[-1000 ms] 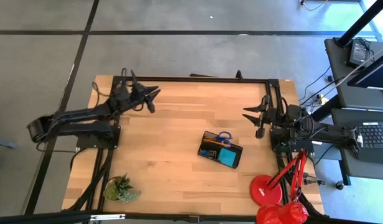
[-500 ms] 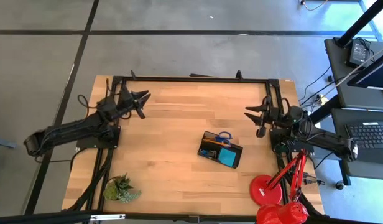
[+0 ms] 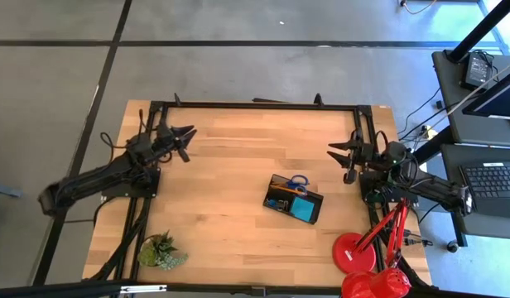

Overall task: Pick and place office supplies into organizer
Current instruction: Return to Home Position

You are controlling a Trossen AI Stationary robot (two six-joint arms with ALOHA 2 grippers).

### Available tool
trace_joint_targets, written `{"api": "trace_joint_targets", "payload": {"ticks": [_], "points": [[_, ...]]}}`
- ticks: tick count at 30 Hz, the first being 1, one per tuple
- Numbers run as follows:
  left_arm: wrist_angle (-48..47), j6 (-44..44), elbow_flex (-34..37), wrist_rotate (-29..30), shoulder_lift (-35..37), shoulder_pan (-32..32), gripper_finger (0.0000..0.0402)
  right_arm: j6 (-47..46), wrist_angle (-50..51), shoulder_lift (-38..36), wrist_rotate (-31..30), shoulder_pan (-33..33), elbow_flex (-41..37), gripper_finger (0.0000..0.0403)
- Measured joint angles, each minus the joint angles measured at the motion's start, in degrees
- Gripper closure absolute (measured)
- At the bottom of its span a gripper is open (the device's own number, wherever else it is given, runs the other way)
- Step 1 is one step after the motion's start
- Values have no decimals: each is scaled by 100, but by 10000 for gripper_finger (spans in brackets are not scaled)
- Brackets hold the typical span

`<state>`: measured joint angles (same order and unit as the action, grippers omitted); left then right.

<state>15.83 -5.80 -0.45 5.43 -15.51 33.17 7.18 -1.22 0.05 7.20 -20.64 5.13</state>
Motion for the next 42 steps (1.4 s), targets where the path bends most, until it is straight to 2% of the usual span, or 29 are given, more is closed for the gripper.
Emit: {"api": "trace_joint_targets", "payload": {"ticks": [7, 14, 25, 30, 42], "points": [[-467, 86, 0, 2, 760, 2, 313, 39, -11, 0, -68, -135, 0, 283], [-1347, 115, 0, 144, 1541, 2, 313, -99, 170, 0, -66, -399, 2, 283], [-1440, 59, -22, 96, 1550, 0, 313, -244, 395, 2, -66, -623, -6, 283], [-1440, 59, -22, 95, 1548, 0, 313, -404, -300, 2, -68, -671, -468, 283], [-1440, 57, -22, 90, 1543, 0, 313, -544, -233, 7, -61, -673, -466, 283]]}}
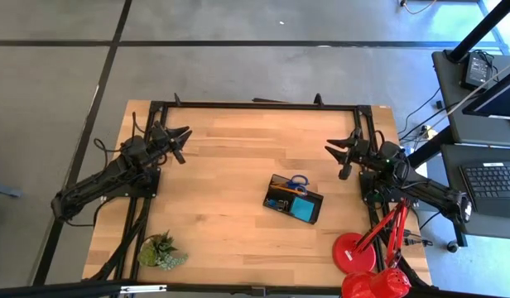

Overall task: Pick and place office supplies into organizer
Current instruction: Return to Home Position

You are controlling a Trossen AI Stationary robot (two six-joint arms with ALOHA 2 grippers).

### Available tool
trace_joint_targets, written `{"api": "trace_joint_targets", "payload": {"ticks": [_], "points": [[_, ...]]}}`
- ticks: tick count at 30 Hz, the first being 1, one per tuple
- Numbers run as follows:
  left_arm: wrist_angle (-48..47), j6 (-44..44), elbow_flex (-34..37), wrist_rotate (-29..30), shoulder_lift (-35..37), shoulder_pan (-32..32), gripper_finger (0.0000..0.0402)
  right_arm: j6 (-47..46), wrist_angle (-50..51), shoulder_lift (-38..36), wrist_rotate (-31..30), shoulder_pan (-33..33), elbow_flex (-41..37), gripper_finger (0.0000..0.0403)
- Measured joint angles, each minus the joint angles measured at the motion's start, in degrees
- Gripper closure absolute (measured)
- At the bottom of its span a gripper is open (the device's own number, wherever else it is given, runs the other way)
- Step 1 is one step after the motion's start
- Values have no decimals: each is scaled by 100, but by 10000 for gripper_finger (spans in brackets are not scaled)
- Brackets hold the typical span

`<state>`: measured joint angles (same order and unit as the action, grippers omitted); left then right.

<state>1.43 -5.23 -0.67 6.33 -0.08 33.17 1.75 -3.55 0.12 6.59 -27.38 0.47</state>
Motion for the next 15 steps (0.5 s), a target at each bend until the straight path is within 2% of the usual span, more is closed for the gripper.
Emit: {"api": "trace_joint_targets", "payload": {"ticks": [15], "points": [[2, 0, 0, -1, -2, 0, 313, -297, 137, 0, 7, 0, 2, 283]]}}
